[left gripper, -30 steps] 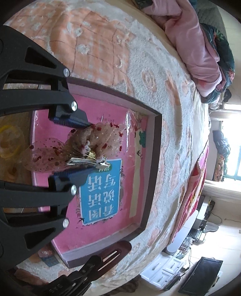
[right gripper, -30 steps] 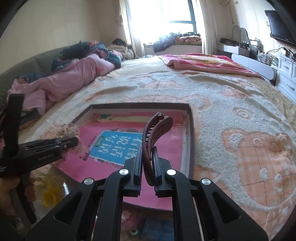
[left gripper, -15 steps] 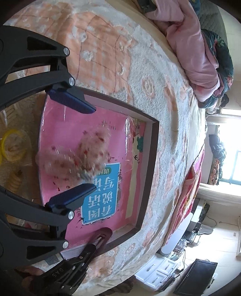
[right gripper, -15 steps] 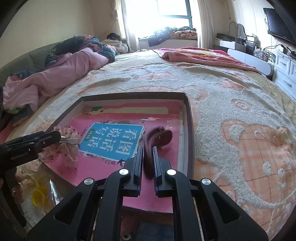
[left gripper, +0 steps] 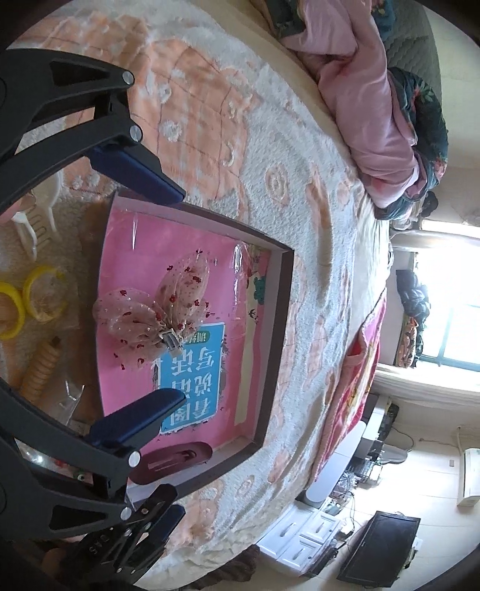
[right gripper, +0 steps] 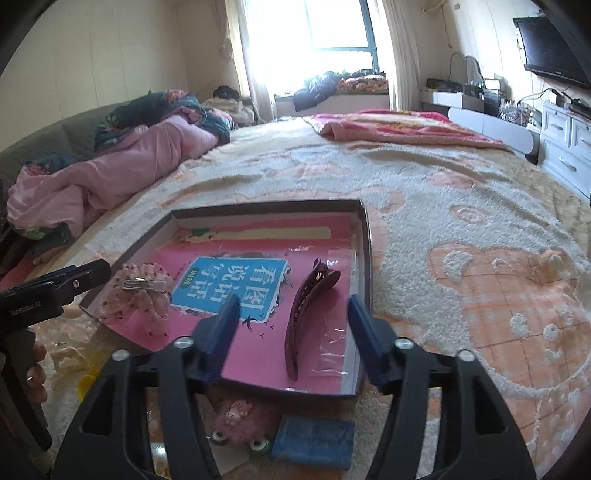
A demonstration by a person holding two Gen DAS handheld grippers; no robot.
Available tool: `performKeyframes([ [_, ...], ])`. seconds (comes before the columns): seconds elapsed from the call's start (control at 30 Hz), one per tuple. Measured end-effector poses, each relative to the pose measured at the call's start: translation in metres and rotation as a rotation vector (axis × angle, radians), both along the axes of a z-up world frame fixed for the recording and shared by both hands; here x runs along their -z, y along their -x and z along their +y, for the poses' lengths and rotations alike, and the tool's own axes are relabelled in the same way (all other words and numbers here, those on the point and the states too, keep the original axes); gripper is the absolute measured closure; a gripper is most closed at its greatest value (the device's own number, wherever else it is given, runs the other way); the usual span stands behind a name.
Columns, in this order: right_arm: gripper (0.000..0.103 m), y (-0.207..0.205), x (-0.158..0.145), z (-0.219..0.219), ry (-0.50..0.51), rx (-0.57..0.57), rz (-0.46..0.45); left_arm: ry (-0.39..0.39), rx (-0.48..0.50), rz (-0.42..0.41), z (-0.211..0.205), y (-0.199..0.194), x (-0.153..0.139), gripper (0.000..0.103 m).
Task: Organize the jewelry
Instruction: 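Open left tool to drop the scrunchie while right tool releases the brown clip in the box, then move left tool toward the white claw clip beside the box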
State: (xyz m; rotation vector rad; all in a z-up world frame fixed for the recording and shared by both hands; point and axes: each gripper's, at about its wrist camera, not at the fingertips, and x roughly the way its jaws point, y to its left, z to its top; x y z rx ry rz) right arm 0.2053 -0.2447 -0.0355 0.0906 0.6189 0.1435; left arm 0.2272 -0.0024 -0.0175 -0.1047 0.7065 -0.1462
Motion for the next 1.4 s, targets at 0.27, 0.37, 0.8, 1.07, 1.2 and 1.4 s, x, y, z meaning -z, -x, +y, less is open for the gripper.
performKeyframes([
  [0.27, 0.018, 0.03, -0.017, 0.001, 0.012, 0.008, -0.072, -0.005, -0.012, -0.052, 0.002, 0.021, -0.012, 0.011],
  [0.37, 0.017, 0.041, -0.022, 0.002, 0.01, 0.002, -0.089, -0.006, -0.014, -0.074, 0.002, 0.031, -0.019, 0.011],
  [0.8, 0.015, 0.076, -0.026, 0.009, 0.028, -0.038, -0.1, -0.004, -0.009, -0.129, -0.003, 0.071, -0.029, 0.011],
  [1.07, 0.015, 0.089, -0.019, 0.016, 0.041, -0.068, -0.078, -0.015, -0.043, -0.121, 0.003, 0.085, -0.02, 0.011],
  [1.2, 0.015, 0.096, -0.015, 0.023, 0.05, -0.094, -0.069, -0.025, -0.056, -0.106, 0.007, 0.092, -0.014, 0.011],
  [1.4, 0.015, 0.103, -0.014, 0.035, 0.055, -0.135, -0.068, -0.044, -0.079, -0.095, 0.014, 0.1, -0.009, 0.011],
])
